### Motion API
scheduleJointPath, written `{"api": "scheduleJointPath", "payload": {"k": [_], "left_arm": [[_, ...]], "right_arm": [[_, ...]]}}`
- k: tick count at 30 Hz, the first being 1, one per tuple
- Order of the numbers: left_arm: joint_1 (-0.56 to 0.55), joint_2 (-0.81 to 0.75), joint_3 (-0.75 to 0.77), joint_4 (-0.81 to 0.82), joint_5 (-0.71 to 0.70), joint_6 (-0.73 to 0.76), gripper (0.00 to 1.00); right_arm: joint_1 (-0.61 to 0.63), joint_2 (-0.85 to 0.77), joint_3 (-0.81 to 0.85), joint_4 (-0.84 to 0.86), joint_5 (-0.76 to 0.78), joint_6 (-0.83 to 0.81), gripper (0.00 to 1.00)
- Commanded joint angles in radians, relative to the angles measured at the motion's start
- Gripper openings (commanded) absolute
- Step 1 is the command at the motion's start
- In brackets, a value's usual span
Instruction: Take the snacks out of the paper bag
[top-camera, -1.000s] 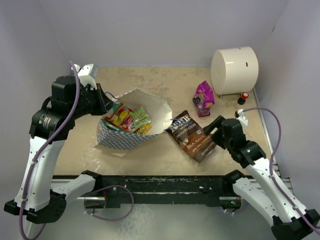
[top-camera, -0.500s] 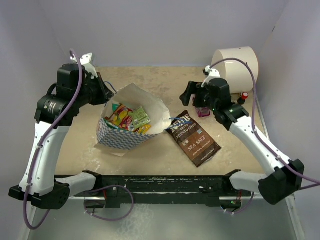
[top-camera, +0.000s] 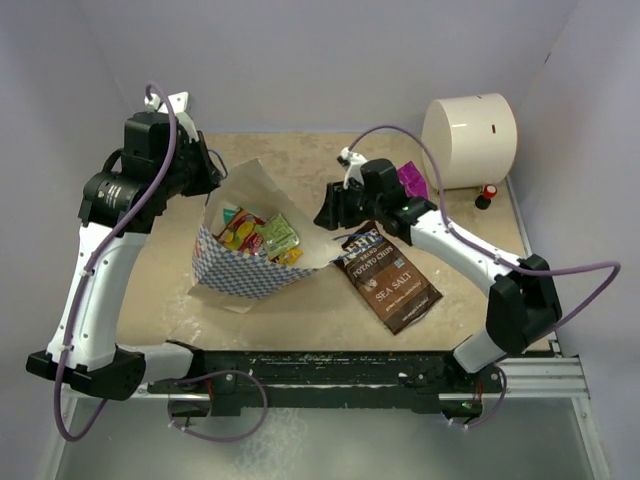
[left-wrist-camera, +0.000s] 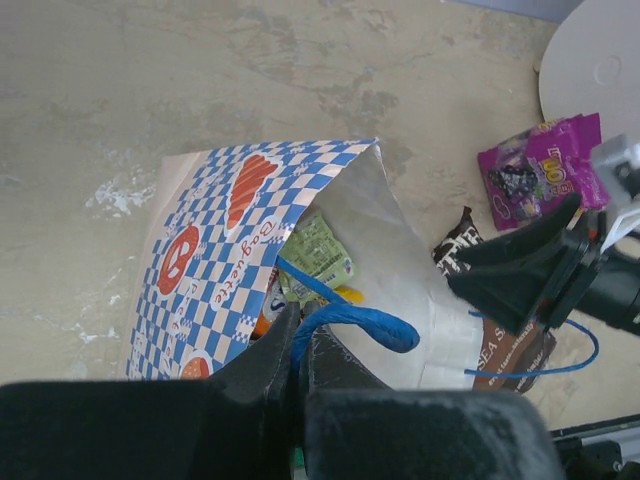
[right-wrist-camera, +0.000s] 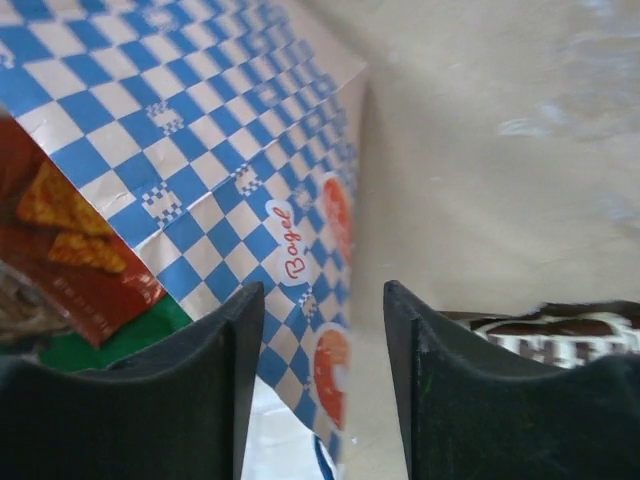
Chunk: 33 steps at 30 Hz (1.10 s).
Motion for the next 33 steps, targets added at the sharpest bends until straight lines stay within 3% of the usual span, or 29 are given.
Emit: {"api": "scheduleJointPath", "payload": {"k": [1, 7, 8, 16, 23, 28, 33], "left_arm": [[-0.001, 0.016, 0.079, 0.060, -0.080, 0.015, 0.00], [0.018, 0.094, 0.183, 0.063, -0.133, 0.042, 0.00], [0.027, 0.108, 0.202, 0.082, -0.122, 0.056, 0.00], [0.046, 0.158, 0.189, 0.285, 0.244, 0.139, 0.00], [0.047, 0.052, -0.001, 0.330, 0.341, 0.170, 0.00], [0.047, -0.099, -0.162, 0.283, 0.357, 0.119, 0.00], [0.047, -0.202, -0.211, 0.219, 0.350, 0.061, 0.00]], "right_arm": [[0.112, 0.016, -0.009, 0.094, -0.130, 0.009, 0.45], [0.274, 0.074, 0.031, 0.247, -0.174, 0.033, 0.17], [0.295, 0.086, 0.035, 0.295, -0.170, 0.055, 0.16], [0.435, 0.166, 0.083, 0.523, -0.027, 0.175, 0.22], [0.481, 0.214, 0.159, 0.413, 0.060, 0.131, 0.25], [0.481, 0.080, -0.009, 0.315, 0.159, 0.107, 0.35], [0.483, -0.049, -0.145, 0.269, 0.243, -0.083, 0.47]]}}
